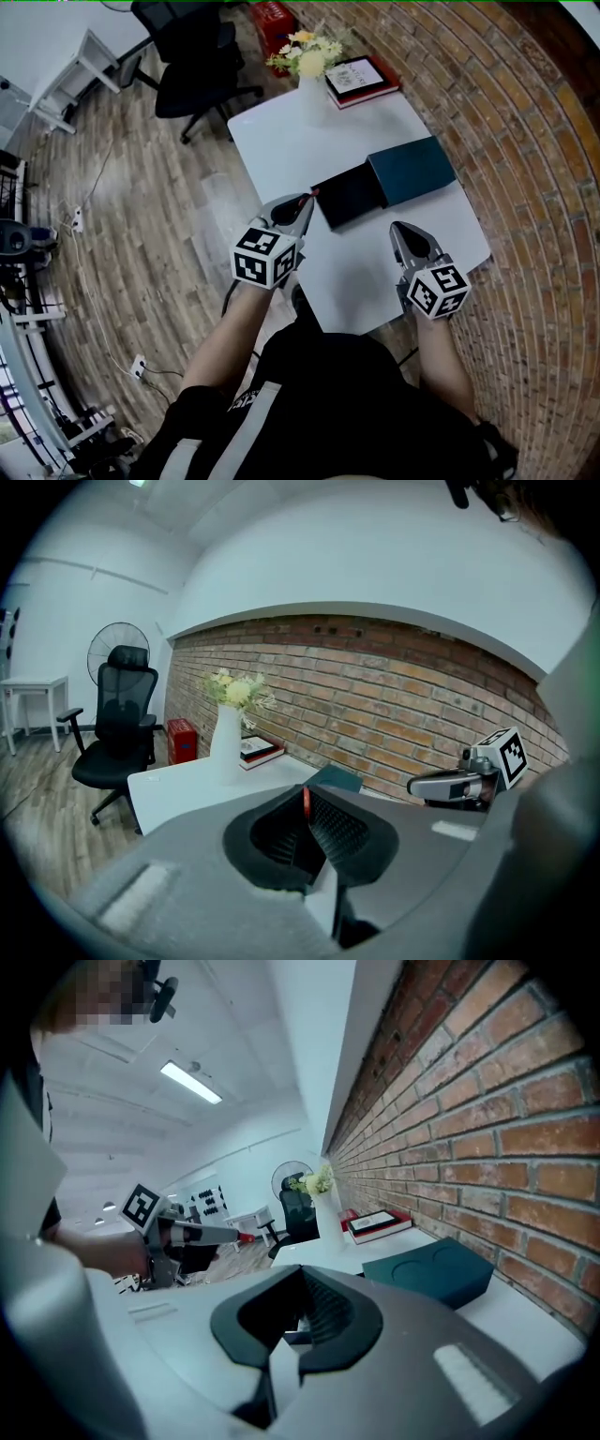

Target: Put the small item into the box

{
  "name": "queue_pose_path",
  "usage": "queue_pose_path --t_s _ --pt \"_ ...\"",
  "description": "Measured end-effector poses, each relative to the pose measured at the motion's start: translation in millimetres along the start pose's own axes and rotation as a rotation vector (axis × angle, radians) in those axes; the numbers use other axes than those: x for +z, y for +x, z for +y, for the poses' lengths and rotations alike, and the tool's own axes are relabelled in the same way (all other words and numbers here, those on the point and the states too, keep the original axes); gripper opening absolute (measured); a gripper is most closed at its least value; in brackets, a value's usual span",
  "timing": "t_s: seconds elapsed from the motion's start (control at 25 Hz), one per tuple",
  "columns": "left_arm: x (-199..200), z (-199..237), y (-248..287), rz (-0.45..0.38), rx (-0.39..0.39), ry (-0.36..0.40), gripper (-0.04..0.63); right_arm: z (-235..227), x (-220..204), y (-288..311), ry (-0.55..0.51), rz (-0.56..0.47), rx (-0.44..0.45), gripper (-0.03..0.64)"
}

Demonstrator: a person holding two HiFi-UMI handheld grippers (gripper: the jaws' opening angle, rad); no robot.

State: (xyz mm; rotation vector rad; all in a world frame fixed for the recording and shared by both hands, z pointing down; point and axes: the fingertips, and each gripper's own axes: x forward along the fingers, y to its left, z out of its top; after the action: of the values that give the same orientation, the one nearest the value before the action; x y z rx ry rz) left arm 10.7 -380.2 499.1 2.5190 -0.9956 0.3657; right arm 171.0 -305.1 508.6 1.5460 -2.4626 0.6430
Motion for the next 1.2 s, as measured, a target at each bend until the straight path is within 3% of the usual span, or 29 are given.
queue_pose_path --t_s 1.2 --pt "-110 -4 153 0.369 -0.113 -0.038 0.02 -62 -36 30 0.125 0.086 -0.021 0.002"
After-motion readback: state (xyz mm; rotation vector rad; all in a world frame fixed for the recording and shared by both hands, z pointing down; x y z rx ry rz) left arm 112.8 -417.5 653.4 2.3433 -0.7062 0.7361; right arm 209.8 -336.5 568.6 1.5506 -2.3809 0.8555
